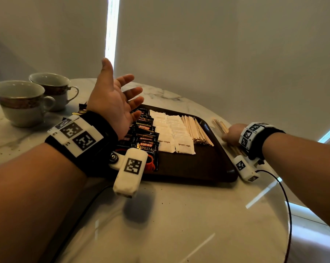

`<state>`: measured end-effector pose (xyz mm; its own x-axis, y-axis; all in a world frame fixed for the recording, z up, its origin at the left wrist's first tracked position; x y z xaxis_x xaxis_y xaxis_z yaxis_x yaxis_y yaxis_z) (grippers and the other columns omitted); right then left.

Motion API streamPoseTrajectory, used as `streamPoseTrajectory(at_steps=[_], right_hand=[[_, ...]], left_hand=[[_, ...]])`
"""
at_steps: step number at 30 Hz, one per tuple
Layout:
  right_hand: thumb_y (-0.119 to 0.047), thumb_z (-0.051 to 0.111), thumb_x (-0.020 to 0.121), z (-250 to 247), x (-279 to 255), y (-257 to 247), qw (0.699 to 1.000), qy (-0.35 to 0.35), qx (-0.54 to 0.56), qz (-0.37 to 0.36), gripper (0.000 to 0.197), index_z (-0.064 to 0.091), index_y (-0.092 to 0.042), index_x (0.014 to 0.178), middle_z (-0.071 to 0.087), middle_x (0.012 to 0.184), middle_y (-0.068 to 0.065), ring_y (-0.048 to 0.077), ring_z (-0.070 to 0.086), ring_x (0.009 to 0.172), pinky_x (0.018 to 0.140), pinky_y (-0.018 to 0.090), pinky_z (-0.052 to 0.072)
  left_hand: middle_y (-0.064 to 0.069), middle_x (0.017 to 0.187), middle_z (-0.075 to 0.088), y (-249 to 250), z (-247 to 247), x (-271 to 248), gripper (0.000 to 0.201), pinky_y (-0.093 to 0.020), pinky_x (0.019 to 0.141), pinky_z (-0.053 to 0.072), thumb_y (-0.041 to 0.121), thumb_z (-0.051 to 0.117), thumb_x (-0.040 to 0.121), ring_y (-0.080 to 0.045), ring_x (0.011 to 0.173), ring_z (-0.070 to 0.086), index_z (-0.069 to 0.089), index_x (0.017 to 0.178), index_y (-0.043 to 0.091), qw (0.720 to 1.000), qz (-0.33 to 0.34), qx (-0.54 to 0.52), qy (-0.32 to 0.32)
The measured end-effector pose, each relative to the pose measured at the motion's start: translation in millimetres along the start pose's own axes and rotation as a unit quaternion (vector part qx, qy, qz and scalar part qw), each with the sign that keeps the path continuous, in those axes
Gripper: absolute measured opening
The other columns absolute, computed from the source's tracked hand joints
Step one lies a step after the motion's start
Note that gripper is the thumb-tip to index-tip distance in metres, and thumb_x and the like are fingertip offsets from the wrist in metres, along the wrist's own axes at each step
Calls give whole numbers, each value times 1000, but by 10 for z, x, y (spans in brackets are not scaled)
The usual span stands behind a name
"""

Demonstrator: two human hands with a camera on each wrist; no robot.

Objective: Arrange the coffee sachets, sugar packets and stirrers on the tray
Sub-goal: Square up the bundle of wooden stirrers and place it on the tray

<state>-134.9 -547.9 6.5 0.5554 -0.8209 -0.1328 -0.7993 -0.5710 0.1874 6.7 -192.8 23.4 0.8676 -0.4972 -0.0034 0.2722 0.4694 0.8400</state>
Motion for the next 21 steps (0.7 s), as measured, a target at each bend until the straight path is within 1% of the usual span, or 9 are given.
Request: streamPoseTrajectory(at_steps=[2, 4, 7, 8, 10, 13, 16, 19, 21], right_hand=[[-43, 54, 96, -33, -13, 66, 999, 13, 53, -1, 34, 67, -12, 92, 67, 87, 7, 22, 64, 78, 70, 32, 52], [-32, 54, 98, -62, -76, 105, 985, 18, 172, 0, 24, 65, -11, 92, 69, 84, 7, 21, 65, 69, 60, 29, 49], [-21, 53, 95, -207, -184, 106, 935, 59, 348, -32, 12, 59, -11, 93, 68, 81, 10, 23, 64, 66, 61, 36, 57], [-18, 52, 94, -286, -233, 77, 906, 67, 415, -55, 10, 57, -9, 94, 66, 80, 10, 22, 62, 65, 63, 39, 56], [-15, 49, 94, -467, -389, -53, 823, 45, 556, -106, 6, 51, -10, 96, 56, 75, 6, 18, 54, 58, 56, 35, 51], [-14, 48, 91, -641, -777, -503, 695, -116, 678, -212, 4, 44, -16, 91, 44, 65, -2, 11, 41, 48, 48, 25, 40], [-16, 57, 83, -641, -1285, -1096, 576, -289, 685, -339, 14, 43, -18, 82, 44, 57, -5, 8, 41, 42, 44, 22, 38], [-24, 64, 87, -555, -1682, -1612, 491, -371, 665, -423, 14, 54, -15, 85, 53, 56, -4, 7, 50, 42, 44, 21, 42], [-24, 73, 84, -487, -1851, -1838, 447, -412, 656, -447, 23, 54, -11, 90, 55, 56, -2, 8, 54, 43, 45, 22, 46]], left_hand=[[-6, 116, 66, -1, 9, -6, 75, -39, 78, 45, 79, 22, 94, -22, 100, 61, 63, 125, 24, 1000, -1, 0, -2], [-6, 116, 66, 3, 14, -15, 75, -39, 79, 44, 79, 22, 94, -22, 100, 60, 62, 125, 24, 1000, -2, -1, -4], [-7, 116, 67, 13, 24, -30, 75, -40, 79, 44, 77, 21, 95, -22, 100, 61, 62, 126, 23, 1000, -6, -6, -6], [-7, 117, 67, 11, 28, -34, 74, -40, 79, 44, 76, 22, 96, -22, 100, 61, 62, 126, 23, 1000, -8, -8, -6], [-7, 120, 66, 1, 33, -32, 69, -39, 79, 45, 72, 24, 98, -22, 101, 61, 61, 126, 22, 1000, -6, -7, -10], [-6, 116, 66, -11, 64, -33, 61, -37, 77, 44, 66, 28, 100, -21, 98, 60, 61, 126, 21, 1000, -3, -1, -23], [-5, 109, 64, -49, 129, -52, 57, -35, 73, 44, 64, 36, 99, -19, 91, 58, 60, 124, 19, 998, -8, 17, -53], [-5, 99, 62, -78, 232, -133, 52, -38, 76, 47, 57, 55, 90, -23, 88, 58, 61, 119, 14, 986, -13, 70, -154], [-7, 85, 64, -74, 288, -215, 47, -39, 70, 52, 50, 57, 87, -26, 74, 63, 61, 113, 11, 970, -23, 92, -226]])
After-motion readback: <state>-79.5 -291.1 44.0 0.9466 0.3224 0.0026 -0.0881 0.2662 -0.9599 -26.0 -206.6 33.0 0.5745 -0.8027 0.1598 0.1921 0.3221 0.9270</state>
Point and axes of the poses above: each hand's wrist, its own x-axis towards the middle knuckle, its own z-axis out of the palm, y = z × x, the point moved 5 cm from there along x, towards the middle knuckle
